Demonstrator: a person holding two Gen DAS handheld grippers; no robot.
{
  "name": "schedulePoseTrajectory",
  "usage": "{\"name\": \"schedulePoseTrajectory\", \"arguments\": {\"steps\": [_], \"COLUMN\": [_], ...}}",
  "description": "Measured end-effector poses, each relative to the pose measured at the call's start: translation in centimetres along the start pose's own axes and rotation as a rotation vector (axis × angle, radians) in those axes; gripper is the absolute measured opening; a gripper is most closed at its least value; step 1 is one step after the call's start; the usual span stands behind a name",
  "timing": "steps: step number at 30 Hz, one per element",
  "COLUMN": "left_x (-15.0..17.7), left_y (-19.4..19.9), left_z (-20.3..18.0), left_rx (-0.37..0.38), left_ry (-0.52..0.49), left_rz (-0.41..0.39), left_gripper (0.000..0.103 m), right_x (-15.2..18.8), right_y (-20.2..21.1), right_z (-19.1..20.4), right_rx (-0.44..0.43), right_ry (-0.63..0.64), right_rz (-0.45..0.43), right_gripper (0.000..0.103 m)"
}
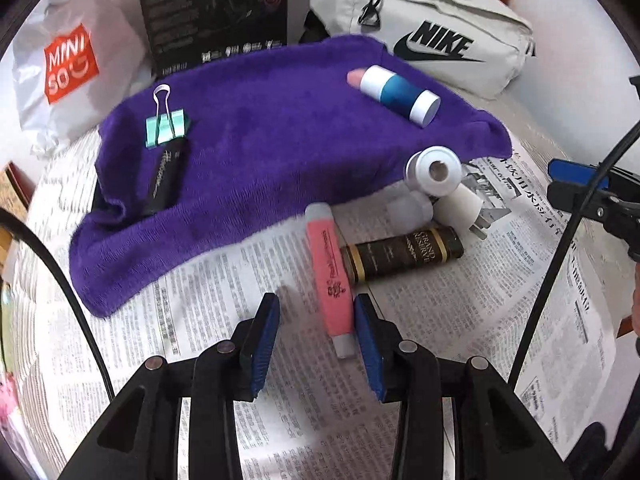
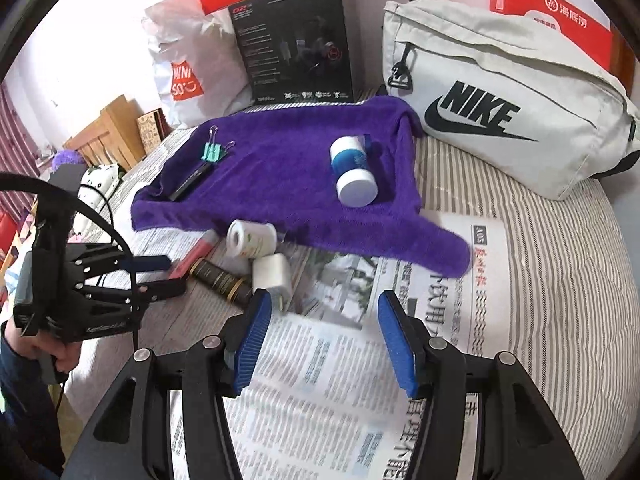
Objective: Organize rigid objects
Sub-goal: 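Grasp the pink highlighter on the newspaper with the left tool, then lift the pink highlighter with the left tool while the right approaches the white charger plug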
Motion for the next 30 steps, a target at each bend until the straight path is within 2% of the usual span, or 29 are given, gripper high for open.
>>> {"name": "schedulePoseTrajectory", "arguments": {"steps": [4, 7, 12, 19, 23, 27, 30], "left_x": [0.1, -0.1, -0.1, 1.4, 2.7, 2.4, 1.5], "left_y": [0.1, 0.1, 0.0, 1.0, 1.7, 1.6, 1.1], "left_z": [-0.3, -0.4, -0.6, 1.0, 2.2, 2.4, 2.6], "left_rx": [-0.002, 0.013, 0.024, 0.001, -0.015, -0.025, -0.033], "left_ry": [-0.031, -0.030, -0.034, -0.024, -0.009, -0.003, 0.017], "left_rz": [-0.018, -0.031, -0.051, -0.036, -0.027, -0.026, -0.019], "left_gripper": [0.032, 0.018, 0.018, 0.018, 0.019, 0.019, 0.026], "right_x": [0.4, 0.7, 1.5, 2.9, 3.1, 3.1, 3.1], "right_y": [-0.3, -0.5, -1.6, -3.7, -3.7, -3.8, -3.9], "right_z": [0.5, 0.5, 0.0, -1.8, -1.7, -1.6, -1.4], "right_rx": [-0.004, -0.011, -0.019, 0.025, 0.041, 0.047, 0.050], "right_ry": [0.008, -0.004, -0.025, -0.052, -0.022, -0.005, 0.005], "right_rz": [0.014, 0.013, -0.001, -0.017, -0.042, -0.046, -0.043], "right_gripper": [0.057, 0.057, 0.057, 0.057, 0.057, 0.059, 0.062]}}
Point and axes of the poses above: each gripper's, at about its wrist camera, not at the fingertips, and y roughly against the way its jaws point, z to its left, x to its underside, the point moved 3 cm from there along -y, roughly the way its jaws point, and after that the axes turned 8 degrees about -x, right-handed, at the moved point
